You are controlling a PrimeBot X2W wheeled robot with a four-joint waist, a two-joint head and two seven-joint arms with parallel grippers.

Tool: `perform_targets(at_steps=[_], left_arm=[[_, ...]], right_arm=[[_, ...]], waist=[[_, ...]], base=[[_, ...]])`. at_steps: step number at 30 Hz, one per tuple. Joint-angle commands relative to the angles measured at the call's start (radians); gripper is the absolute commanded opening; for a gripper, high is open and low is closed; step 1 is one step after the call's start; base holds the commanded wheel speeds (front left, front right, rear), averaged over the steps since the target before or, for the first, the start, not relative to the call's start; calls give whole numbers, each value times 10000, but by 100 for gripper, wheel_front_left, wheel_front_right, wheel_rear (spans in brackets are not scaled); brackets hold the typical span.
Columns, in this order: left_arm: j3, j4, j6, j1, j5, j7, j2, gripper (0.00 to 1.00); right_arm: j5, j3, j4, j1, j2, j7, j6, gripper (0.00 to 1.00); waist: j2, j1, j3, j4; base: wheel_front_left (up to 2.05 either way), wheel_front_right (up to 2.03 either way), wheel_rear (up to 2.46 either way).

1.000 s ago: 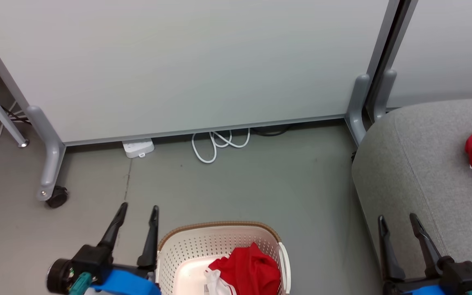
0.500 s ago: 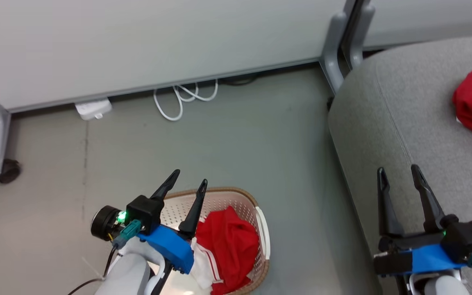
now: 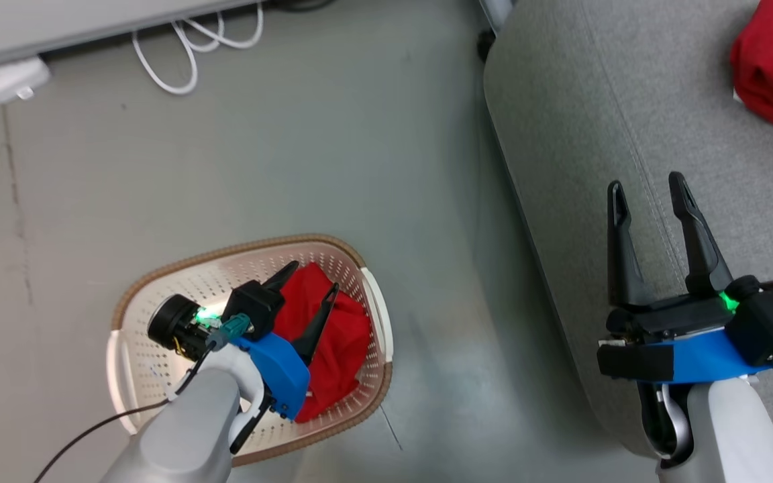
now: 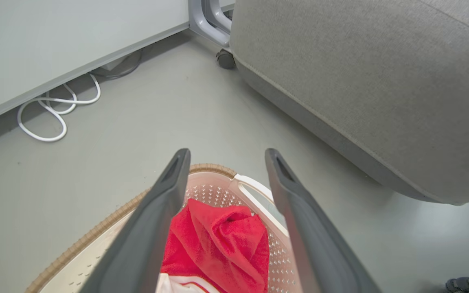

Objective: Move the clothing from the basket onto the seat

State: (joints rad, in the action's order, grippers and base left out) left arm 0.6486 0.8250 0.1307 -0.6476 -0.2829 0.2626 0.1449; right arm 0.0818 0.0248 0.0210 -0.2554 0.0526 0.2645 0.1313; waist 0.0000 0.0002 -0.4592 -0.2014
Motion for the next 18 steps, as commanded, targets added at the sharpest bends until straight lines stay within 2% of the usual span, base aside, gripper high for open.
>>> perform_targets(at_steps=[1,18], left_arm=[[78,95,-7,-240,-71,33,94,100],[2145,2058,-6,-2145,-1107,32,606,100]], right_arm=[[43,34,-44,-197,-39,0,-10,100],[67,178,-572,-1293,-38,-1,-10,100]], waist=[[0,-2,-588,-309],[0,-2,-3055,-657]], base=[[0,0,0],[0,0,0]])
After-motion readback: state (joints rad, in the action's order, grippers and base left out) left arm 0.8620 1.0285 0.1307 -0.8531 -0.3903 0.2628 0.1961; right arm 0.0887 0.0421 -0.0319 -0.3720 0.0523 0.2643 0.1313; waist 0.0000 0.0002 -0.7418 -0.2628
